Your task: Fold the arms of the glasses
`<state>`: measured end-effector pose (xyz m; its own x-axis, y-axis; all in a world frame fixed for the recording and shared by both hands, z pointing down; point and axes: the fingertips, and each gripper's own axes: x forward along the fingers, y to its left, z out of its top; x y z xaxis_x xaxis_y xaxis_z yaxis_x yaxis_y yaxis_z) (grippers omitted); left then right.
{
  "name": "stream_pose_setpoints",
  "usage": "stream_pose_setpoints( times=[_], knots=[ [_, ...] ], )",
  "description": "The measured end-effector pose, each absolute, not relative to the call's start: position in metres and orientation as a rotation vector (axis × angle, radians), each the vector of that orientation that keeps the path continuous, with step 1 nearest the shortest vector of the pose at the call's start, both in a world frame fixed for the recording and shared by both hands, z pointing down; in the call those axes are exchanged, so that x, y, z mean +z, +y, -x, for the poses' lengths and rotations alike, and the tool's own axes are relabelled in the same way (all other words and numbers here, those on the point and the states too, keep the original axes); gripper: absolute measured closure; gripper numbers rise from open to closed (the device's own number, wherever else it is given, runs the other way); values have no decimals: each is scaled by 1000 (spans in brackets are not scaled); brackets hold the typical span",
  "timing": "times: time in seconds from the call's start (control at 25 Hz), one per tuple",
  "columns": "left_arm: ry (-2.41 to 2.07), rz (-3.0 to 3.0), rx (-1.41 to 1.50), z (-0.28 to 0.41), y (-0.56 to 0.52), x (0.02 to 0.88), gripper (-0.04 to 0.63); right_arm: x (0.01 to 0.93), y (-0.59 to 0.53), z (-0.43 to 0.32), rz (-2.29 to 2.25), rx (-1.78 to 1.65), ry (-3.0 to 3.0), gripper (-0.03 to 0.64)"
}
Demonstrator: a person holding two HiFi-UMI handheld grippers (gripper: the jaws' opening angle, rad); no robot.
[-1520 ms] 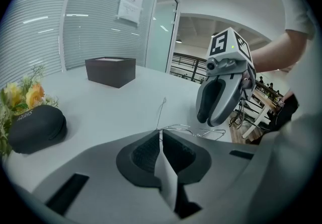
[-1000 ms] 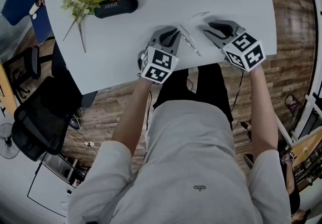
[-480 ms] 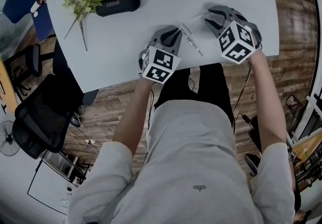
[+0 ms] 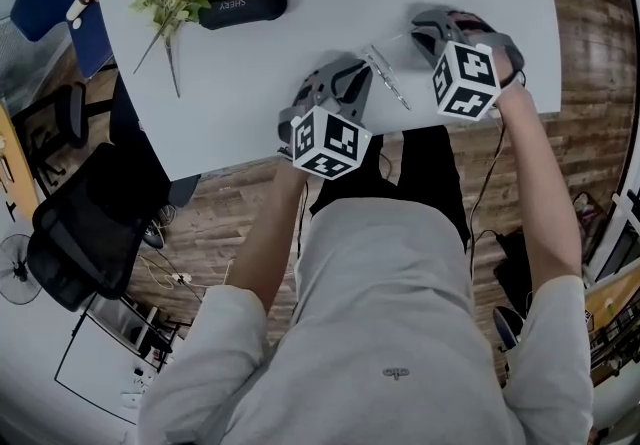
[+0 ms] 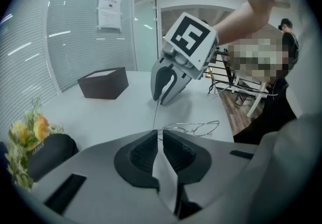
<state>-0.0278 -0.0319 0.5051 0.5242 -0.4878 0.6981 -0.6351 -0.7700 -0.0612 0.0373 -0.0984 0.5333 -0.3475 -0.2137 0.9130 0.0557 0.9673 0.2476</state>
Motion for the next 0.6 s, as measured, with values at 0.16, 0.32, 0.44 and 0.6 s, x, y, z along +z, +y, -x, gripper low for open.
stream_pose_setpoints(
  times=[0.16,0.32,0.44,0.6],
  knots=[
    [-890,-2688,1176,19,-24,492,561,534,-96,-38,-107,-290,-1899,543],
    [-763,-2814,1305,6,-13,487,560,535,-96,-39,-107,-306,-1895,554],
    [-651,-2880,1411,-3,-4,492,557,535,-98,-40,-112,-310,-1894,561],
    [-517,-2915,1513,-12,8,503,512,535,-98,-42,-120,-309,-1895,566]
  ],
)
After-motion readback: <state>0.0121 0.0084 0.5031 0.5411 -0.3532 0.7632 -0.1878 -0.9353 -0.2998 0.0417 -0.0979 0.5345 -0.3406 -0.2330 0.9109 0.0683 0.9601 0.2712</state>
